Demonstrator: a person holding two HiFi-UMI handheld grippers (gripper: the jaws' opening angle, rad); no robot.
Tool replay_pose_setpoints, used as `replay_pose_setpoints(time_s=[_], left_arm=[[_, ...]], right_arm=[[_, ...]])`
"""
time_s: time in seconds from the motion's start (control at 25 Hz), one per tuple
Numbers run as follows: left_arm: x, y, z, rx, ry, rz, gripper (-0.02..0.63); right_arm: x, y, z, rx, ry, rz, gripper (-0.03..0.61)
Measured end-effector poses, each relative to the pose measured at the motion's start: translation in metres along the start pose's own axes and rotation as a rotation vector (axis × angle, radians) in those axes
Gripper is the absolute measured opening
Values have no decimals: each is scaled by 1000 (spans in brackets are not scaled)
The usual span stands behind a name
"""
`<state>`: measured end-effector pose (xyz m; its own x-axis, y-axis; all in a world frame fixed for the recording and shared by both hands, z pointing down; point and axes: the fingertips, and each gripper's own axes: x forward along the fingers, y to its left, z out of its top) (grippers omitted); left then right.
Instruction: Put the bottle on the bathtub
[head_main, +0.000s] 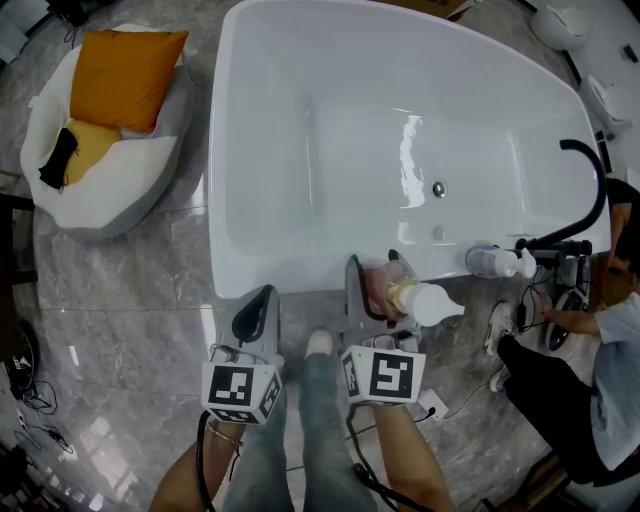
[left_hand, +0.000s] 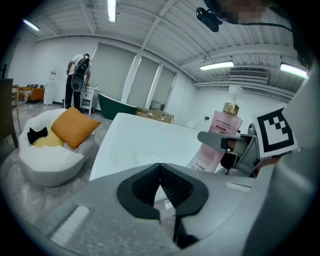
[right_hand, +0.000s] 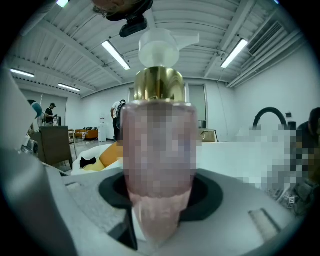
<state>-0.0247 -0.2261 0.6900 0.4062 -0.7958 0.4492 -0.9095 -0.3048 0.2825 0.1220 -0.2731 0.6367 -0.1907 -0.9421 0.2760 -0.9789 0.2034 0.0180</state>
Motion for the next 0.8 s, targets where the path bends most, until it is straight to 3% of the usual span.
replay_pose_setpoints(time_s=[0.8], left_arm=[[-5,-1,11,8,2,12,8]], right_arm=[[-12,-4,12,56,-6,7,305]])
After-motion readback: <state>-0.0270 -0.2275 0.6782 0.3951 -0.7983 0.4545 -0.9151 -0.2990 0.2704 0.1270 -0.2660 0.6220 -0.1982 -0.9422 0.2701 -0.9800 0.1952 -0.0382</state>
